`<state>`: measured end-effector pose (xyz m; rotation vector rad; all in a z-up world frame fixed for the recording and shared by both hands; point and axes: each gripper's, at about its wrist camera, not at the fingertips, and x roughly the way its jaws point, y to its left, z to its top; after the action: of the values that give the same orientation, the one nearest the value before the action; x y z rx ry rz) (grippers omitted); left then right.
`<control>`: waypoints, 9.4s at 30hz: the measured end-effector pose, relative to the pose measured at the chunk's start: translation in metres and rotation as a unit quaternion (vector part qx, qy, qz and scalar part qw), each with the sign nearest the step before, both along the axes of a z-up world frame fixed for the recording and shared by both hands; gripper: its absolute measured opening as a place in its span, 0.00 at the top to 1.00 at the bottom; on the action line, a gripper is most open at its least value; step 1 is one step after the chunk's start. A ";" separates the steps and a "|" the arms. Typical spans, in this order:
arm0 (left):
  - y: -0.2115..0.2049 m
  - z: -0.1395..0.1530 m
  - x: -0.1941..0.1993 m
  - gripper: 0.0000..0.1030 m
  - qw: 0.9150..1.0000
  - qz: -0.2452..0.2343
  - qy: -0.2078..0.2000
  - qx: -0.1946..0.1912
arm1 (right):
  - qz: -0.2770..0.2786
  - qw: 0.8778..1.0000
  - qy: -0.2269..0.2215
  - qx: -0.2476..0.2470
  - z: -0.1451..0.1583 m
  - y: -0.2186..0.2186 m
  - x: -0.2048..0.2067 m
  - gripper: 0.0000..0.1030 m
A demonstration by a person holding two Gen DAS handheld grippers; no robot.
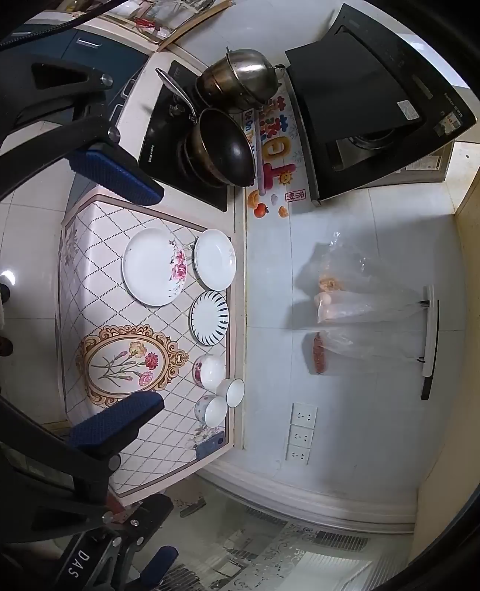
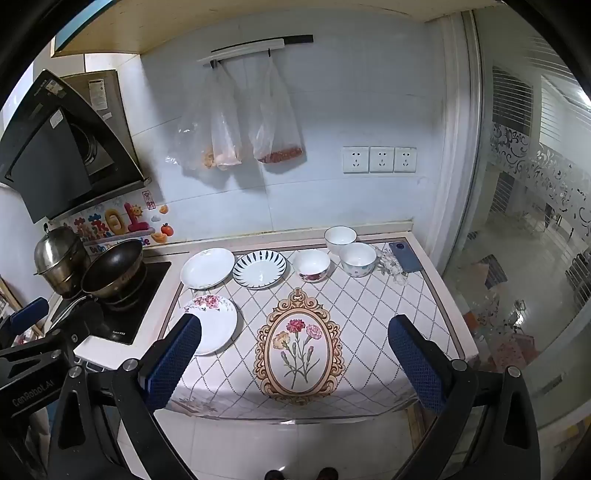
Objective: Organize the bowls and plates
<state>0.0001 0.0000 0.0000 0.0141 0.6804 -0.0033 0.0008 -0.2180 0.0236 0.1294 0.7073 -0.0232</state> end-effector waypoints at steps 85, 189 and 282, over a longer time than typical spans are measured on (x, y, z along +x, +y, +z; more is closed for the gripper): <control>0.003 0.004 -0.009 0.00 1.000 0.000 -0.003 -0.011 | 0.008 1.000 0.003 0.003 0.008 -0.003 -0.008 0.00; 0.021 -0.330 0.305 0.75 0.937 0.008 0.341 -0.074 | 0.114 0.879 0.373 0.274 -0.437 -0.052 0.351 0.86; 0.008 -0.318 0.314 0.78 0.939 -0.065 0.335 -0.028 | 0.142 0.886 0.383 0.220 -0.415 -0.017 0.354 0.87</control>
<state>0.3138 0.0082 -0.3180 0.0023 1.3625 -0.1613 0.3552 -0.2350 -0.3916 0.4675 1.5162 0.3907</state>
